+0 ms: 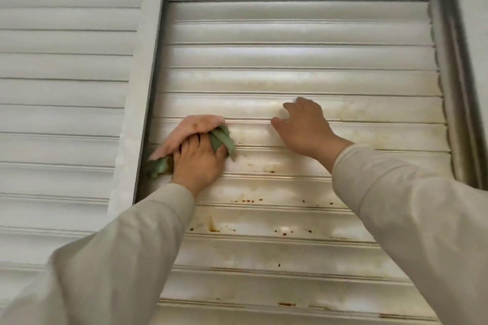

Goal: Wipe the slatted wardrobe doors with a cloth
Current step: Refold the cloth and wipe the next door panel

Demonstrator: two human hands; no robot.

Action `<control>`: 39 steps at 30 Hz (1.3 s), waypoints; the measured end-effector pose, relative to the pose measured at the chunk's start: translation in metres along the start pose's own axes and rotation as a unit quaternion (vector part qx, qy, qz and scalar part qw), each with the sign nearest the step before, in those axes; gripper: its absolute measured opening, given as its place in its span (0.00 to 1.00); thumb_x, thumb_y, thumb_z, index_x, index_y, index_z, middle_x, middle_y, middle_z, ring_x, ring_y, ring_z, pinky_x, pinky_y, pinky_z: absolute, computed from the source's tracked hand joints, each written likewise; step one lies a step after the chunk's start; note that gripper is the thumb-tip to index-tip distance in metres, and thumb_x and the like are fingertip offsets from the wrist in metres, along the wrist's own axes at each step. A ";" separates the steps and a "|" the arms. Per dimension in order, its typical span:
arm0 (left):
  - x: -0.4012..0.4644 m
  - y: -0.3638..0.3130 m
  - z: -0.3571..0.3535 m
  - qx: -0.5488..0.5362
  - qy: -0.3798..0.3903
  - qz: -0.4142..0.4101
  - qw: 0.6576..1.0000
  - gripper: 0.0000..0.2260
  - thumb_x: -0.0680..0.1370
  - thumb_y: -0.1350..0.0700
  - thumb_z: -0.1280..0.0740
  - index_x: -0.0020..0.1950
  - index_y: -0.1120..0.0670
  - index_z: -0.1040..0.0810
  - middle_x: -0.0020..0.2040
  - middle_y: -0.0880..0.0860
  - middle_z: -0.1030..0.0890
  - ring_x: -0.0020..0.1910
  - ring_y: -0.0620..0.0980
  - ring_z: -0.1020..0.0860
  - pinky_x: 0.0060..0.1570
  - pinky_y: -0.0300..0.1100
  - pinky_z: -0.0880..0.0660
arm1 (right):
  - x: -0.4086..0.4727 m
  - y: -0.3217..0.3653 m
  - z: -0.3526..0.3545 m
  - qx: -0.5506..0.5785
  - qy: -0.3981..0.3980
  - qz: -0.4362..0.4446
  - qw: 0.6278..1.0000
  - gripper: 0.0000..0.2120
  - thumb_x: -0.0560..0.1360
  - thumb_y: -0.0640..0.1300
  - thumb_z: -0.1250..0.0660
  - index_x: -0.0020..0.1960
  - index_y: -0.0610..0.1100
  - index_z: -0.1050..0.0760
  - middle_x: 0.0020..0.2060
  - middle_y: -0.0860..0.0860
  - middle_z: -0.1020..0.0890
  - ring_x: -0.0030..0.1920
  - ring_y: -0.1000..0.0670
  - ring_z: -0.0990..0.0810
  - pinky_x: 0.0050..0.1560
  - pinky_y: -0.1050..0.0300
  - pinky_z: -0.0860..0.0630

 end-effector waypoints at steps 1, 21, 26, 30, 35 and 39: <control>0.005 -0.002 0.003 0.001 -0.004 0.014 1.000 0.31 0.81 0.39 0.49 0.80 0.53 0.49 0.77 0.60 0.42 0.76 0.60 0.45 0.74 0.61 0.49 | 0.005 -0.007 -0.003 -0.022 0.004 0.002 1.000 0.33 0.78 0.66 0.51 0.74 0.45 0.36 0.76 0.40 0.39 0.77 0.39 0.46 0.75 0.41 0.45; 0.017 0.015 0.006 -0.005 0.022 0.182 0.983 0.45 0.77 0.31 0.43 0.82 0.56 0.57 0.81 0.59 0.54 0.79 0.59 0.52 0.77 0.56 0.53 | 0.003 -0.037 -0.027 -0.037 -0.005 0.056 0.998 0.30 0.81 0.61 0.51 0.80 0.56 0.55 0.80 0.50 0.61 0.79 0.43 0.62 0.75 0.42 0.56; -0.028 -0.074 -0.022 0.102 0.134 -0.119 0.979 0.20 0.82 0.41 0.44 0.69 0.49 0.26 0.68 0.56 0.24 0.67 0.57 0.27 0.65 0.49 0.31 | 0.006 -0.038 -0.022 -0.027 0.019 0.057 0.998 0.29 0.81 0.60 0.51 0.80 0.57 0.54 0.80 0.50 0.61 0.79 0.43 0.61 0.75 0.41 0.55; -0.037 -0.087 -0.021 0.027 0.129 -0.133 0.982 0.23 0.81 0.38 0.42 0.73 0.45 0.30 0.72 0.51 0.26 0.69 0.53 0.29 0.69 0.46 0.34 | -0.003 -0.050 -0.013 -0.039 -0.008 0.068 0.997 0.29 0.82 0.59 0.52 0.80 0.51 0.52 0.80 0.49 0.57 0.79 0.45 0.55 0.74 0.40 0.51; -0.023 -0.034 0.006 -0.031 0.102 0.041 0.993 0.30 0.81 0.35 0.46 0.79 0.48 0.37 0.78 0.54 0.36 0.75 0.57 0.37 0.75 0.49 0.42 | -0.026 -0.103 -0.002 -0.037 -0.071 -0.065 0.995 0.32 0.81 0.59 0.53 0.80 0.45 0.50 0.79 0.41 0.53 0.78 0.41 0.54 0.75 0.39 0.53; -0.009 -0.046 0.010 -0.005 0.053 0.036 0.998 0.33 0.79 0.31 0.50 0.77 0.50 0.36 0.76 0.57 0.34 0.74 0.58 0.36 0.74 0.52 0.41 | -0.032 -0.131 0.004 -0.058 -0.025 -0.068 0.996 0.31 0.82 0.59 0.54 0.80 0.46 0.52 0.80 0.42 0.56 0.79 0.40 0.58 0.76 0.38 0.55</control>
Point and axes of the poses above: each hand's wrist, its own x-axis towards the middle knuckle, its own z-axis out of the back of the hand, y = z × x, the point moved 2 cm from there along x, towards the middle knuckle
